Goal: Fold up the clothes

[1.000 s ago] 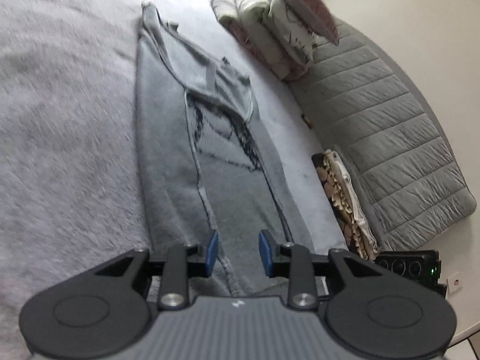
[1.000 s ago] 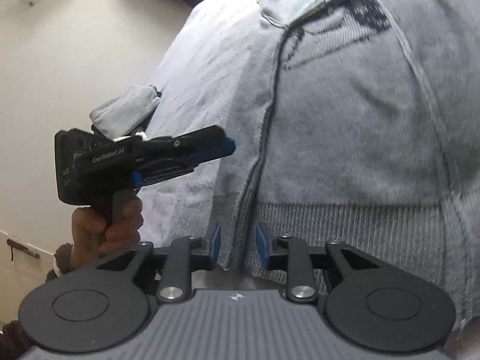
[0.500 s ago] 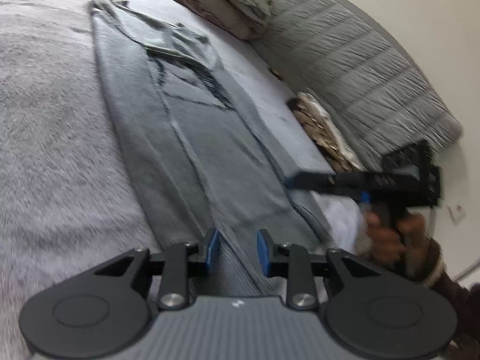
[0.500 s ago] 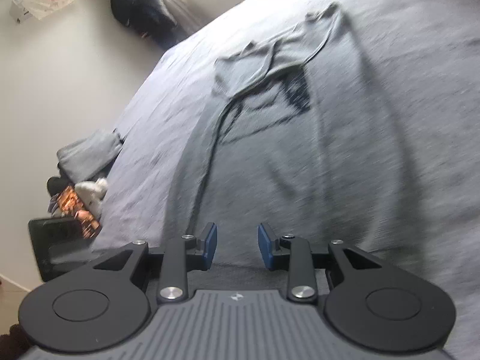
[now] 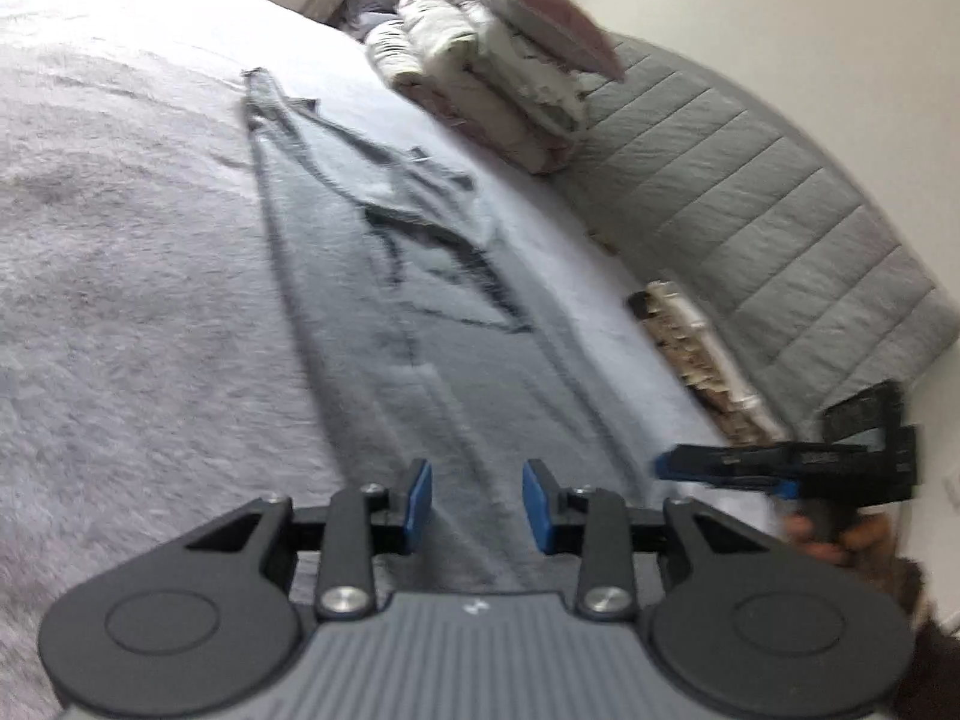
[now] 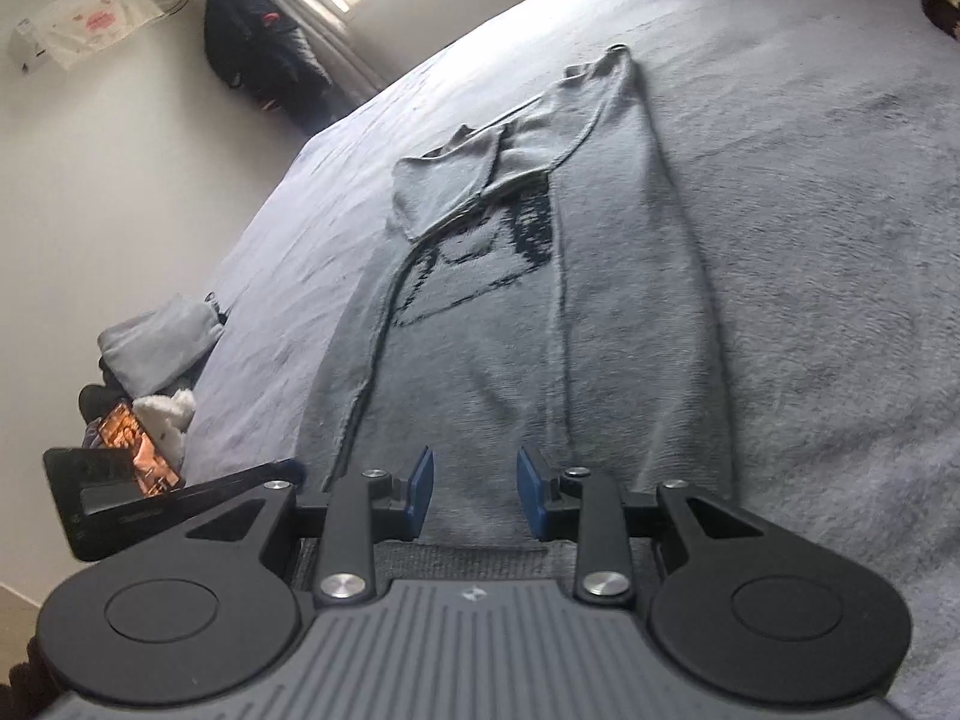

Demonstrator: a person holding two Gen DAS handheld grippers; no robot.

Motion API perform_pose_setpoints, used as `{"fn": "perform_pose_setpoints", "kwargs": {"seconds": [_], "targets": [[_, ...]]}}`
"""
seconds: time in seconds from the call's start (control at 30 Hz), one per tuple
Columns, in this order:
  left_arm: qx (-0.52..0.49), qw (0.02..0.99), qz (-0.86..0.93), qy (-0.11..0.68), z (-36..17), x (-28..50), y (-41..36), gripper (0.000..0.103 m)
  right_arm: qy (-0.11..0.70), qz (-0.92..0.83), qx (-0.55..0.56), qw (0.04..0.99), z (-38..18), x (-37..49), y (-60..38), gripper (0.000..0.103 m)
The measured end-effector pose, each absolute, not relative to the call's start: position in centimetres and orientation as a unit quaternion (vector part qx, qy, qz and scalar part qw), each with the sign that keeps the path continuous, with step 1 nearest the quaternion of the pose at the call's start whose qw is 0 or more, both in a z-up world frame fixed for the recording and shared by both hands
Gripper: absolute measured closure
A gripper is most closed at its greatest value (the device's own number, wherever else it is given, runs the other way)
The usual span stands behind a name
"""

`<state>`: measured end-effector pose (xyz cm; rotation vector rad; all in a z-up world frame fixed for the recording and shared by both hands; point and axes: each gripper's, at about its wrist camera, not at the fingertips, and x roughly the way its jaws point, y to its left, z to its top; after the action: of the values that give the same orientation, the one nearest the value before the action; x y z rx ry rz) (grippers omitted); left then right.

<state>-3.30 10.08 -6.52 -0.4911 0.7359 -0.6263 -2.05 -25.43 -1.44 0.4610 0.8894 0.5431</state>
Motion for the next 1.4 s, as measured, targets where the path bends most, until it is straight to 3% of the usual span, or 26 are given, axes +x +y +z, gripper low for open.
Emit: {"fn": "perform_pose_setpoints", "kwargs": {"seconds": [0.33,0.43,0.5,0.6,0.73,0.83,0.9,1.03,1.17,1.4], "targets": [[-0.177,0.872,-0.301,0.344,-6.3,-4.6,9.9,0.062,0.434,0.243,0.218,0.840,-2.4,-1.4,-25.1,0.069],[-0.142,0.895,-0.279,0.317,-5.5,-4.7,10.0,0.052,0.435,0.242,0.221,0.839,-2.5,-1.1,-24.8,0.069],[-0.095,0.911,-0.267,0.301,-5.1,-4.3,9.5,0.036,0.430,0.242,0.218,0.842,-2.3,-1.1,-24.4,0.069],[-0.036,0.923,-0.261,0.281,-4.6,-3.5,8.4,0.021,0.418,0.239,0.208,0.852,-2.2,-1.1,-23.8,0.062],[0.024,0.923,-0.283,0.258,-4.5,-2.2,6.5,0.012,0.390,0.213,0.181,0.877,-1.9,-1.1,-23.1,0.061],[0.058,0.914,-0.303,0.263,-5.4,-1.0,5.5,0.011,0.358,0.181,0.150,0.904,-1.9,-1.1,-22.5,0.051],[0.066,0.906,-0.313,0.277,-6.3,-0.5,4.9,0.000,0.342,0.156,0.121,0.919,-2.3,-1.0,-21.9,0.046],[0.098,0.900,-0.312,0.288,-7.0,-0.6,3.9,0.000,0.327,0.138,0.072,0.932,-3.8,-1.1,-20.9,0.041],[0.117,0.904,-0.301,0.281,-7.1,-1.2,3.5,0.000,0.311,0.143,0.032,0.939,-4.5,-1.1,-20.0,0.028],[0.112,0.901,-0.304,0.287,-7.2,-0.7,3.6,0.000,0.307,0.144,0.004,0.941,-4.5,-1.2,-19.1,0.022]]}}
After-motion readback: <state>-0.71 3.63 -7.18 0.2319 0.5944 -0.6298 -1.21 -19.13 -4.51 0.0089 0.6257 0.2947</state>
